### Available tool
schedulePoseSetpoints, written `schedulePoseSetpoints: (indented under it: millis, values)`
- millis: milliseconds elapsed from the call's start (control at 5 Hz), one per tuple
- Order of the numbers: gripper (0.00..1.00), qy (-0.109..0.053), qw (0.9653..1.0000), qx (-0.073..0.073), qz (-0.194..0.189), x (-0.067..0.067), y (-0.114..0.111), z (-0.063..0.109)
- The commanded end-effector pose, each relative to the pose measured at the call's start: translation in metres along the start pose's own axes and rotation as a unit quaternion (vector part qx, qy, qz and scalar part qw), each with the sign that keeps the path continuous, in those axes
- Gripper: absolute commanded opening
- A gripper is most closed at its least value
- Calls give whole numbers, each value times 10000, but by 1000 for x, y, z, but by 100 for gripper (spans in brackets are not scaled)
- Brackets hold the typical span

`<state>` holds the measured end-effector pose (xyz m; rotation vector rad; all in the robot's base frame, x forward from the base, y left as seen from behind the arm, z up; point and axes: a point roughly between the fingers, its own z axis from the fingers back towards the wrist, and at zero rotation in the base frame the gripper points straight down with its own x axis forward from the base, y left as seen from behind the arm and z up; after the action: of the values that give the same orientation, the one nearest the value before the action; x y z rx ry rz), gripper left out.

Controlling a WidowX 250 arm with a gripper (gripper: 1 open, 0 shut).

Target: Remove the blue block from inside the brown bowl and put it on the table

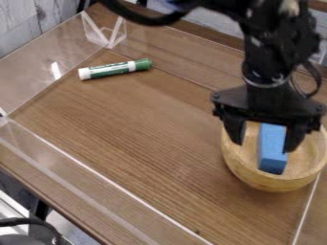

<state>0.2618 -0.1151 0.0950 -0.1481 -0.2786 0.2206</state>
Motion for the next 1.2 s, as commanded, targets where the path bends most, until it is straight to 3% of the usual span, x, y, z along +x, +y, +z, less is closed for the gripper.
schedulePoseSetpoints:
  millis: [0, 800, 1000]
  values:
    - [100, -202, 9997, -108, 48, 4, -7, -1]
    - [100, -296, 9992, -55, 246, 0, -9, -30]
    - [0, -310, 9991, -48, 273, -1, -9, -35]
